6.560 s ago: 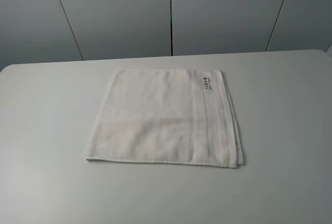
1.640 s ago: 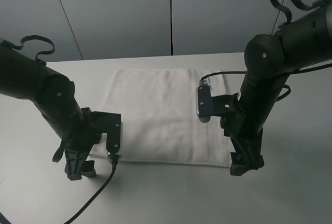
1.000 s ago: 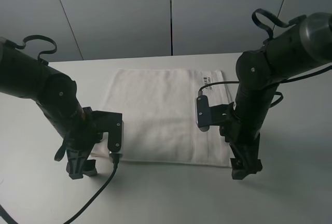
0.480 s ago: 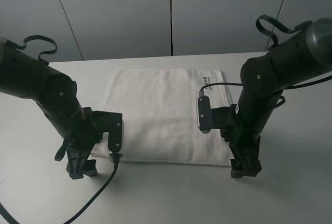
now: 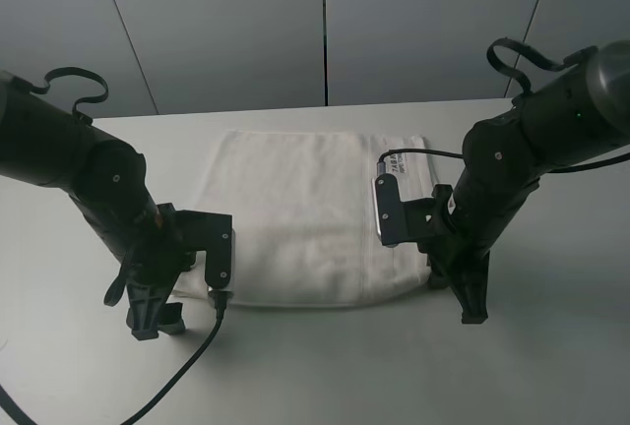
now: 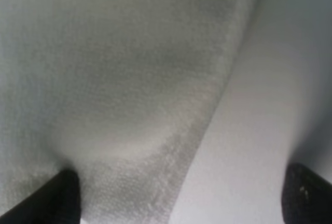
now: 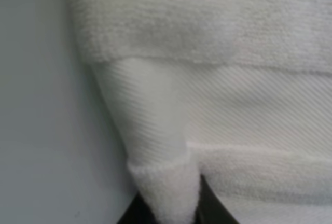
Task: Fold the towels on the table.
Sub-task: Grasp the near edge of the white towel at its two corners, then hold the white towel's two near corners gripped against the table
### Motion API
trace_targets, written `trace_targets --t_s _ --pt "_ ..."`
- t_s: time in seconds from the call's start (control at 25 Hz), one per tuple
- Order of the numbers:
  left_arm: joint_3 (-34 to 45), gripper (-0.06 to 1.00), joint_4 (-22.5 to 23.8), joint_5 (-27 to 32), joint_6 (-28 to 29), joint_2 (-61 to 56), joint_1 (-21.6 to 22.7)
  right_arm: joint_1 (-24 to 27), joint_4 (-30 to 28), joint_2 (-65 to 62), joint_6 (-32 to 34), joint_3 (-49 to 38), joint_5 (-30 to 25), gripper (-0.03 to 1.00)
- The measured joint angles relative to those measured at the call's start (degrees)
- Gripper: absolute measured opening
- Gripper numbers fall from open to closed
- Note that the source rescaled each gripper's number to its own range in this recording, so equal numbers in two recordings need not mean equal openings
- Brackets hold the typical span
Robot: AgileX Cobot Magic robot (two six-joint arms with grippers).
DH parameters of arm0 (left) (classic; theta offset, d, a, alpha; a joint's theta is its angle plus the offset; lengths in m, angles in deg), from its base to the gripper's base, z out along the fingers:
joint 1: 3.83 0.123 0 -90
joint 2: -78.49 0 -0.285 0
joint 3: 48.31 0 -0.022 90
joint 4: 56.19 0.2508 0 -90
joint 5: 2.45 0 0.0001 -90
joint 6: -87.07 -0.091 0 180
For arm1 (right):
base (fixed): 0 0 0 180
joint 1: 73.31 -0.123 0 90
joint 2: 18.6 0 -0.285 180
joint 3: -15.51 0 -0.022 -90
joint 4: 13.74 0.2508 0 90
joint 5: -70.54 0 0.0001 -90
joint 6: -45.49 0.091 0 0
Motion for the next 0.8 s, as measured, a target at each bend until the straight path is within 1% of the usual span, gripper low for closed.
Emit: trace_targets --t_s 0.56,0.6,0.64,0.72,0.8 --pt "0.0 0.99 0.4 -1.3 0.1 0.0 0.0 0.0 0.0 -0.1 0.0 -0.1 0.1 0.00" --pt "0.0 0.96 0.6 -1.6 0.7 0.0 0.0 0.0 0.0 -0.1 0.0 -0.1 0.2 0.00" --pt "0.0 0.90 1.0 -1.8 1.1 0.1 0.0 0.0 0.0 -0.1 0.0 -0.1 0.2 0.00" --pt "0.0 0.71 1.3 -2.2 1.4 0.3 -0.1 0.0 0.1 -0.1 0.0 -0.1 0.2 0.00" --pt "0.0 0.44 2.0 -3.2 1.6 0.6 -0.1 0.0 0.5 -0.1 0.0 -0.1 0.4 0.00"
